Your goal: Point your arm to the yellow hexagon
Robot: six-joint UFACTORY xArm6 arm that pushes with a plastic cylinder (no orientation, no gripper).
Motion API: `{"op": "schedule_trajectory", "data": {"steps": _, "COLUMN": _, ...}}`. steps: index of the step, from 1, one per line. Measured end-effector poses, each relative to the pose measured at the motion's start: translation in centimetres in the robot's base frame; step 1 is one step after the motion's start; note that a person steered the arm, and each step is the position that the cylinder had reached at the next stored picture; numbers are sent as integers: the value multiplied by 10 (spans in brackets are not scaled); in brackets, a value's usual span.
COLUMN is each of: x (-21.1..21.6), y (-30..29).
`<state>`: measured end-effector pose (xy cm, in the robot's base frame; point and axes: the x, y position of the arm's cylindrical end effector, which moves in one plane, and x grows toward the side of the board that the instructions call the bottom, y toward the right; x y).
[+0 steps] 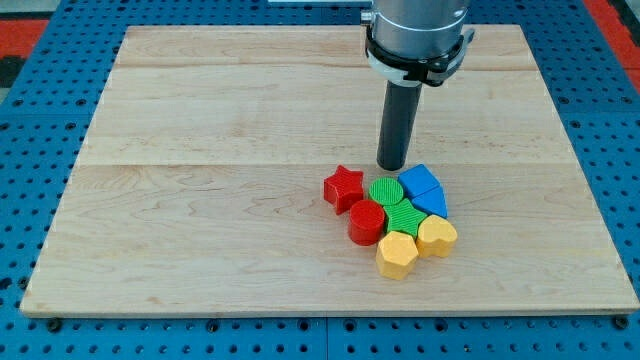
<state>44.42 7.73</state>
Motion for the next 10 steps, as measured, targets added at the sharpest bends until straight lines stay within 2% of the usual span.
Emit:
{"op": "schedule_trajectory", "data": {"steps": 2, "x": -56, "y": -45}}
{"op": "schedule_trajectory", "data": {"steps": 4, "x": -45, "y": -46}}
{"op": "schedule_trajectory", "data": {"steps": 7, "x": -29, "y": -142}}
{"op": "schedule_trajectory", "data": {"steps": 10, "x": -34, "y": -142}}
